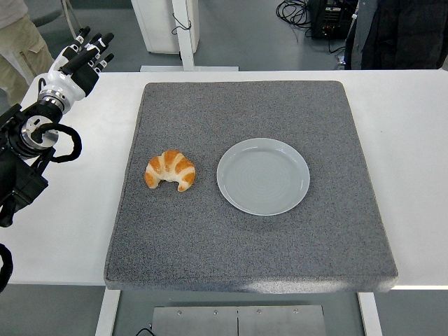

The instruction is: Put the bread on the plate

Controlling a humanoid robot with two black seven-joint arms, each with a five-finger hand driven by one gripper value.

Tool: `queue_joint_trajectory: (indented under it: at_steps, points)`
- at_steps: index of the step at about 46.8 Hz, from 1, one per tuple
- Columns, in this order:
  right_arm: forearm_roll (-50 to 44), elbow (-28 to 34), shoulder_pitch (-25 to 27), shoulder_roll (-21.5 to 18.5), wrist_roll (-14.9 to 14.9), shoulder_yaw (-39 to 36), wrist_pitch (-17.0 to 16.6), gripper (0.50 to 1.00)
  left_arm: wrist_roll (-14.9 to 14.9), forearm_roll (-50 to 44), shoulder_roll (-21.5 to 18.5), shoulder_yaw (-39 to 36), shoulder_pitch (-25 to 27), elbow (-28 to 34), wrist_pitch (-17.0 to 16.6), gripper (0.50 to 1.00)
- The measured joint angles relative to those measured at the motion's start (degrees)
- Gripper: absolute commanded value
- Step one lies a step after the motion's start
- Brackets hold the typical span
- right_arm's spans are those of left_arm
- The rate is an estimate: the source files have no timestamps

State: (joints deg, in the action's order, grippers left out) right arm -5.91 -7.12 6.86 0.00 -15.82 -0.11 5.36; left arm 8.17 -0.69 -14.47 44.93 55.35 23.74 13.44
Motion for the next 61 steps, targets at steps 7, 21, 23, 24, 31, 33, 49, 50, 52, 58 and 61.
queue_joint_trajectory:
  at_steps: [7, 21, 23, 24, 31, 33, 49, 50, 52, 58, 61]
  points:
    - [0.02, 0.00, 0.00, 0.00, -0.01, -0.02, 0.00, 1.000, 0.00, 0.04, -0.17, 0.06, -0.31, -0.01, 0.06, 1.000]
    - [0.02, 0.00, 0.00, 0.00, 0.00, -0.01, 0.00, 1.000, 0.00, 0.00, -1.46, -0.15, -0.12, -0.01, 0.18, 1.000]
    - [0.02, 0.00, 0.00, 0.00, 0.00, -0.02, 0.00, 1.000, 0.00, 0.01, -1.46, -0.22, 0.10, -0.01, 0.19, 1.000]
    - [0.02, 0.00, 0.00, 0.00, 0.00, -0.03, 0.00, 1.000, 0.00, 0.02, -1.43, -0.30, 0.21, -0.01, 0.19, 1.000]
    - [0.00, 0.00, 0.00, 0.00, -0.01, -0.02, 0.00, 1.000, 0.00, 0.06, -0.70, -0.47, 1.01, -0.01, 0.19, 1.000]
    - [-0.02, 0.00, 0.00, 0.00, 0.00, -0.01, 0.00, 1.000, 0.00, 0.04, -0.28, -0.47, 1.23, -0.01, 0.19, 1.000]
    - [-0.02, 0.00, 0.00, 0.00, 0.00, 0.00, 0.00, 1.000, 0.10, 0.02, 4.32, -0.76, 2.75, -0.01, 0.02, 1.000]
    - [-0.02, 0.00, 0.00, 0.00, 0.00, 0.01, 0.00, 1.000, 0.10, 0.03, 4.58, -0.76, 2.78, -0.01, 0.04, 1.000]
    - [-0.01, 0.00, 0.00, 0.00, 0.00, 0.01, 0.00, 1.000, 0.10, 0.05, 5.42, -0.73, 2.90, -0.01, 0.13, 1.000]
    - [0.00, 0.00, 0.00, 0.00, 0.00, -0.01, 0.00, 1.000, 0.14, 0.02, 6.54, -0.33, 3.48, -0.01, 0.05, 1.000]
    - [-0.01, 0.00, 0.00, 0.00, 0.00, -0.01, 0.00, 1.000, 0.14, 0.00, 7.48, -0.22, 3.55, -0.01, 0.15, 1.000]
